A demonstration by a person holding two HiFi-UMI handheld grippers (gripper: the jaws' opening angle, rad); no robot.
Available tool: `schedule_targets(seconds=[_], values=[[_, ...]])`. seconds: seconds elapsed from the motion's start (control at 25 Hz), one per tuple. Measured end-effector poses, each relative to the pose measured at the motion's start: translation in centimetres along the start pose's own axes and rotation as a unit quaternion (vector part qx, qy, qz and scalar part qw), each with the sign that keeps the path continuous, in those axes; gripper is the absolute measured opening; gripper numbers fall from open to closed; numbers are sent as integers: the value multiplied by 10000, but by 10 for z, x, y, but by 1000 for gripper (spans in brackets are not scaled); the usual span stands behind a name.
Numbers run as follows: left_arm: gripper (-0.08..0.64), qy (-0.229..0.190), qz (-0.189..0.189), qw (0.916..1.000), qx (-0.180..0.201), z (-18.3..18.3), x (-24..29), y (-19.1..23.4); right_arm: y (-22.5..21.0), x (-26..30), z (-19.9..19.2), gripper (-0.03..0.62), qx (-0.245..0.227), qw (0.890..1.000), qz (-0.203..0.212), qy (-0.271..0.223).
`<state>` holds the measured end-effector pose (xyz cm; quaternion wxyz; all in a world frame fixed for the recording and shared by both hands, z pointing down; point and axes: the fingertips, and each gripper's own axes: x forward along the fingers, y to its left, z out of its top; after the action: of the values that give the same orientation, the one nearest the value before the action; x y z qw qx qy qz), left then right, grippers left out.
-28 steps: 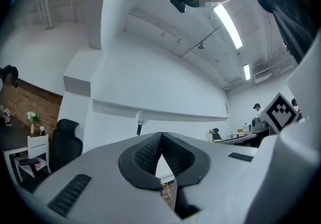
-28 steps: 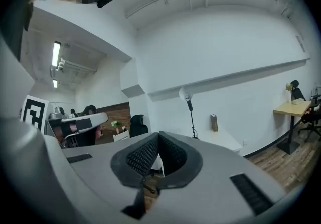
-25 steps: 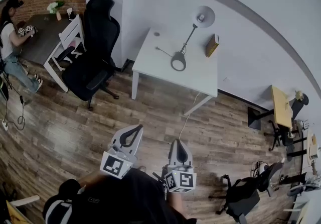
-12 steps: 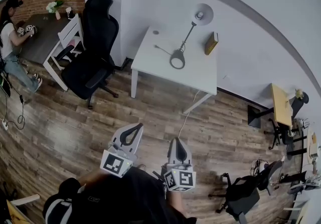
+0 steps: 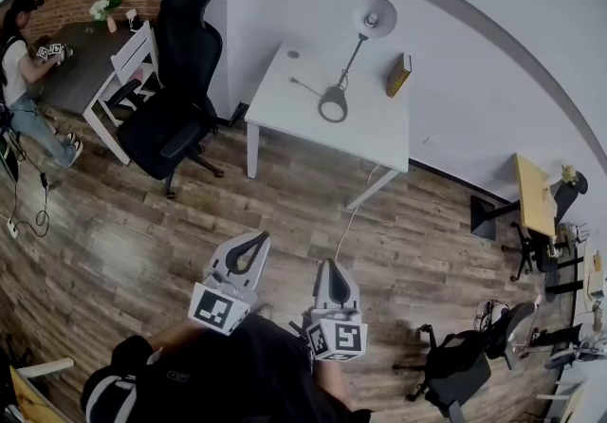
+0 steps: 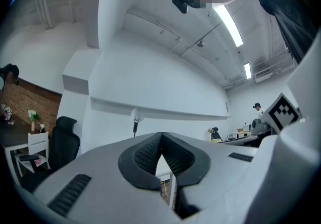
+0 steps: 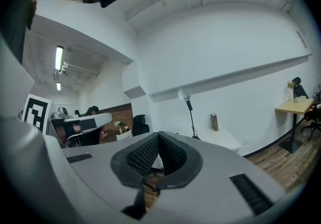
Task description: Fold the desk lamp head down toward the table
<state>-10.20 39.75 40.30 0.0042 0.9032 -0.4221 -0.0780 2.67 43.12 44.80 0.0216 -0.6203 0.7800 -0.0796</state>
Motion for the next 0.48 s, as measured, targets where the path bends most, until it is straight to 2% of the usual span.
schedule_targets(seconds=[0.28, 0.48], values=[[25, 56, 69, 9999, 104, -6, 7, -37, -24, -20, -1, 11, 48, 9998, 203, 7], [25, 114, 203, 9997, 50, -11, 10, -40, -37, -18, -5, 11, 69, 9996, 261, 39]])
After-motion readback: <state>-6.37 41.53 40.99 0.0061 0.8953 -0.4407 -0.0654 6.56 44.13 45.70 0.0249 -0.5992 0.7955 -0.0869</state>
